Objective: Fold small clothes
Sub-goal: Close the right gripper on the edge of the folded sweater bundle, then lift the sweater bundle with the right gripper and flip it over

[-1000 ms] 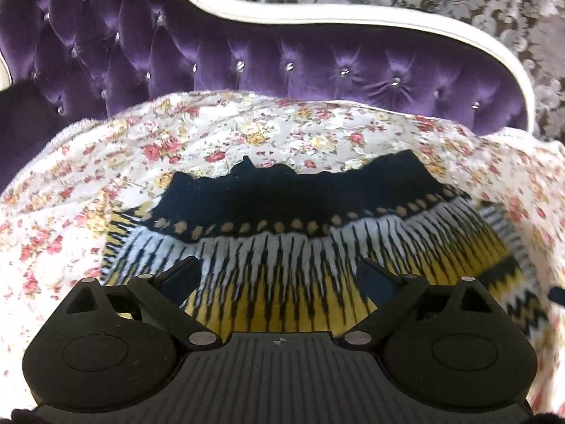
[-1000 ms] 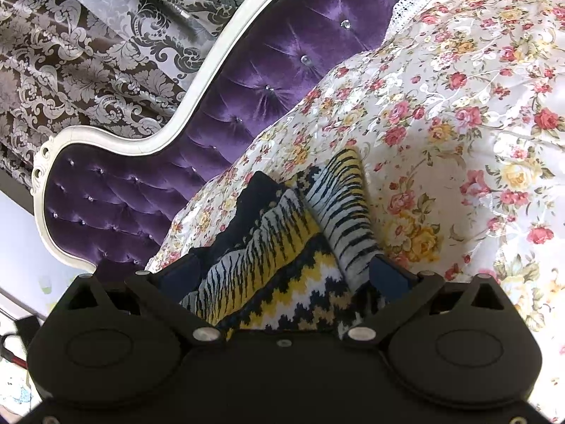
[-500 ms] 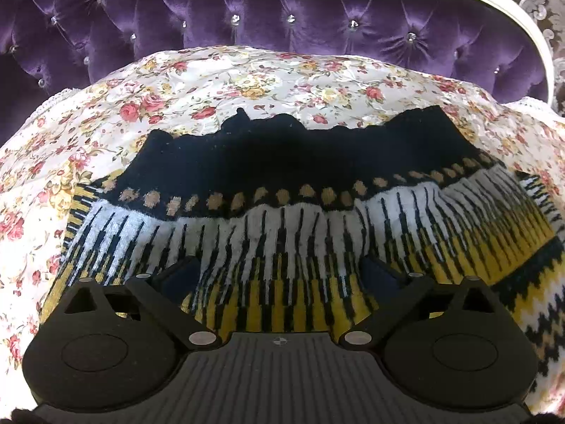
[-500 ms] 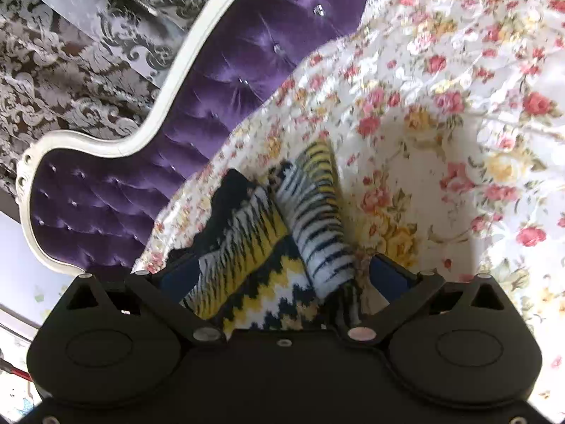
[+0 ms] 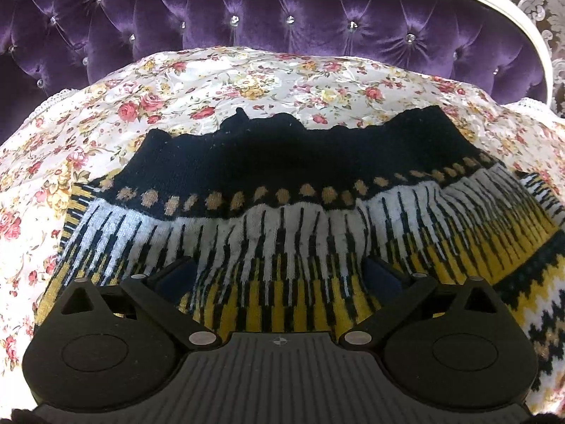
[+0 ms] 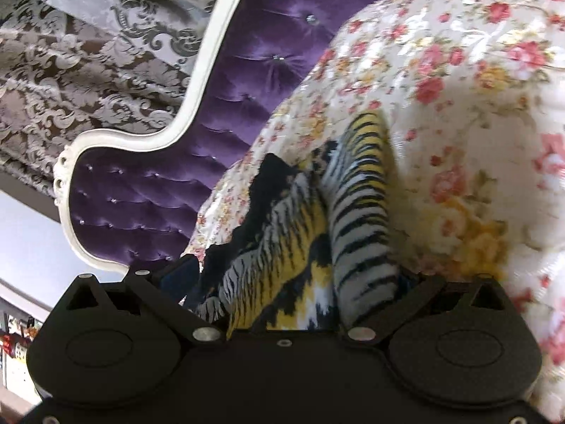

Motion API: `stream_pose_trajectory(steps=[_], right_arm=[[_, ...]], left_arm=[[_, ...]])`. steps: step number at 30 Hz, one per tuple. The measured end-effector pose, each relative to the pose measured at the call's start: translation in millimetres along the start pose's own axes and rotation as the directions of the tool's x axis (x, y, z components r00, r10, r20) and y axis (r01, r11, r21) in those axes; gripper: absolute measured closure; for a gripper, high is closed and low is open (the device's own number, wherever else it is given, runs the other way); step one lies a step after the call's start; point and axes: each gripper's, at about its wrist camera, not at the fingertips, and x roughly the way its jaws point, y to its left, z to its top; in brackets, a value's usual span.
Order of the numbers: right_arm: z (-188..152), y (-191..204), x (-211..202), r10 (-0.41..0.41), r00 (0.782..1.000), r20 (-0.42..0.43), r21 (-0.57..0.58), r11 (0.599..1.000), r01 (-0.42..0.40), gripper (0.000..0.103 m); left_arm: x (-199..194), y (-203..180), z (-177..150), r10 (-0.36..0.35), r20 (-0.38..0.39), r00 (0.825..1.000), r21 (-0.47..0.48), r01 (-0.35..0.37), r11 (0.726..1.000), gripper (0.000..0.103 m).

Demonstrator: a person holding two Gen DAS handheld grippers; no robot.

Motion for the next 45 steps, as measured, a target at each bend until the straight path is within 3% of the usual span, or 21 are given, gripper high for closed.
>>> stream_pose_trajectory(steps=[2,3,4,5,6,8,11,16,23,32,40,45], right_arm=[[-0.8,3.0,1.5,-0.008,1.000,-0.006,-0.023,1.000,0.007,0.000],[-1.5,5.5,1.8,-0.019,1.000,-0.012,-0.043,0.999,0.018,0.007],[-2.2,7.7,1.8,-0.034,0.999,-0.017,-0.060,0.998,0.033,0.016],[-2.5,8.4,2.3,-0.046,0.999,-0.020,-0.068,0.997,0.045,0.038],[-3.6,9.0,2.8,-0.067,0.998,-0.021,-0.079,0.995,0.065,0.053],[-5.1,11.2,2.6,-0.116,0.993,-0.017,-0.113,0.987,0.113,0.061],[-6.1,18.8,-0.8,-0.138,0.990,0.003,-0.157,0.978,0.137,0.063],[-10.4,36.5,-9.9,-0.111,0.993,0.041,-0.211,0.970,0.117,0.064],[-19.1,56.7,-13.4,-0.094,0.994,0.056,-0.270,0.957,0.106,0.065],[-26.2,81.8,-7.5,-0.172,0.983,0.069,-0.292,0.938,0.185,0.065],[-43.2,172.1,12.3,-0.139,0.989,0.040,-0.409,0.901,0.143,0.065],[-78.4,224.6,60.1,-0.120,0.992,-0.034,-0.506,0.858,0.086,0.065]], left_arm=[[-0.6,-0.2,0.0,-0.001,0.002,1.000,-0.002,0.001,1.000,0.000],[-1.1,-0.1,-0.1,-0.002,0.004,1.000,-0.004,0.002,1.000,0.000],[-1.8,0.3,-0.2,-0.004,0.006,1.000,-0.008,0.004,1.000,0.000],[-2.3,0.7,0.0,-0.006,0.003,1.000,-0.010,0.006,1.000,0.000],[-3.1,1.2,0.7,-0.009,0.002,1.000,-0.010,0.009,1.000,0.001],[-8.0,4.9,2.4,-0.021,-0.003,1.000,-0.027,0.021,0.999,0.005],[-22.8,11.5,-1.3,-0.049,0.001,0.999,-0.052,0.049,0.997,0.009],[-49.2,24.2,-26.6,-0.097,0.021,0.995,-0.048,0.098,0.994,0.009],[-88.0,65.3,-64.0,-0.131,0.065,0.989,-0.134,0.138,0.981,0.009],[-126.4,121.9,-95.8,-0.040,0.138,0.990,-0.174,0.064,0.983,0.009],[-132.2,148.2,-114.0,-0.071,0.153,0.986,-0.211,0.102,0.972,0.009],[-137.7,163.6,-129.4,-0.094,0.152,0.984,-0.247,0.130,0.960,0.009]])
